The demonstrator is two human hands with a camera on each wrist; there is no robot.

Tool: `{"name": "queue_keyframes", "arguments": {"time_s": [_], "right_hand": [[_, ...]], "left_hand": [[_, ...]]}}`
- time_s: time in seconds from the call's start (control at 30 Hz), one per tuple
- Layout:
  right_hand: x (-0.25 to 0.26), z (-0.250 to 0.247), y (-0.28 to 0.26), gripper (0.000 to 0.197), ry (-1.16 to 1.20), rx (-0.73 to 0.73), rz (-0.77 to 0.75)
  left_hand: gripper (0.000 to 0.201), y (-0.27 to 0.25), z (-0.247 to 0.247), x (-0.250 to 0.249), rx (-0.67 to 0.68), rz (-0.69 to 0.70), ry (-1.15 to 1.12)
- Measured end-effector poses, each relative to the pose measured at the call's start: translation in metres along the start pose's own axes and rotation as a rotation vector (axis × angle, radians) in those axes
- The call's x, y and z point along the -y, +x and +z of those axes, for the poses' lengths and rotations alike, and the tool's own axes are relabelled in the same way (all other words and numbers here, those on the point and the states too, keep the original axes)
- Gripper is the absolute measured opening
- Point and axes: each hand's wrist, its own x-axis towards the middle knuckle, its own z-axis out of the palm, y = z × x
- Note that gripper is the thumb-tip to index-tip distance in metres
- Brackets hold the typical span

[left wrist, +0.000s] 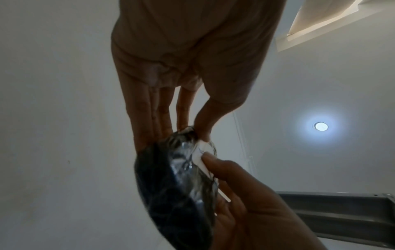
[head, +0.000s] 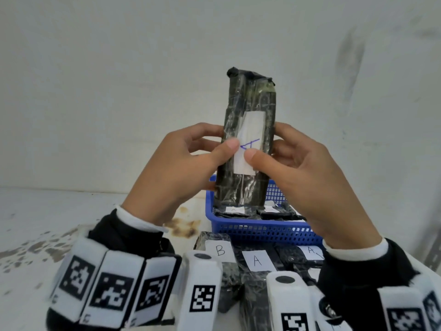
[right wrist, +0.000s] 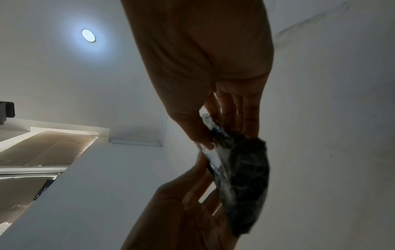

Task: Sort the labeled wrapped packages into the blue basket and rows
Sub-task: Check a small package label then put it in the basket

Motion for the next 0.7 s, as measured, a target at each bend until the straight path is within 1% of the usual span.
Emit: {"name": "queue_keyframes", "arguments": {"time_s": [0.07, 0.2, 0.3, 0.43, 0.53, 0.6, 0.7], "right_hand": [[0.0005, 0.0011, -0.0003, 0.035, -0.013, 0.002, 0.01], [0.0015, 0.002, -0.001, 0.027, -0.036, -0.004, 0.012], [0.0011, 0.0019, -0.0016, 0.023, -0.043, 0.005, 0.015], [-0.0006, 0.0025, -0.0018, 0.018, -0.06, 0.025, 0.015], [-0.0029, 0.0025, -0.0006, 0.017, -0.049, 0.02, 0.006], [-0.0043, 0.0017, -0.0001, 0.016, -0.037, 0.007, -0.011], [-0.0042, 0.0014, -0.0007, 0.015, -0.046, 0.009, 0.001]], "left_hand": [[0.023, 0.0003, -0.0005, 0.0013, -0.015, 0.013, 0.024], [0.024, 0.0013, -0.0004, 0.0021, 0.007, 0.004, 0.049], [0.024, 0.0015, -0.0009, 0.0026, -0.011, 0.022, 0.065], [0.018, 0.0006, -0.0003, 0.0029, -0.007, 0.023, 0.106], [0.013, 0.0002, -0.0005, 0.0024, 0.006, 0.035, 0.148], [0.012, 0.0, -0.0009, 0.0024, 0.015, 0.04, 0.155], [0.009, 0.0006, -0.0006, 0.0031, 0.024, 0.065, 0.185]]}}
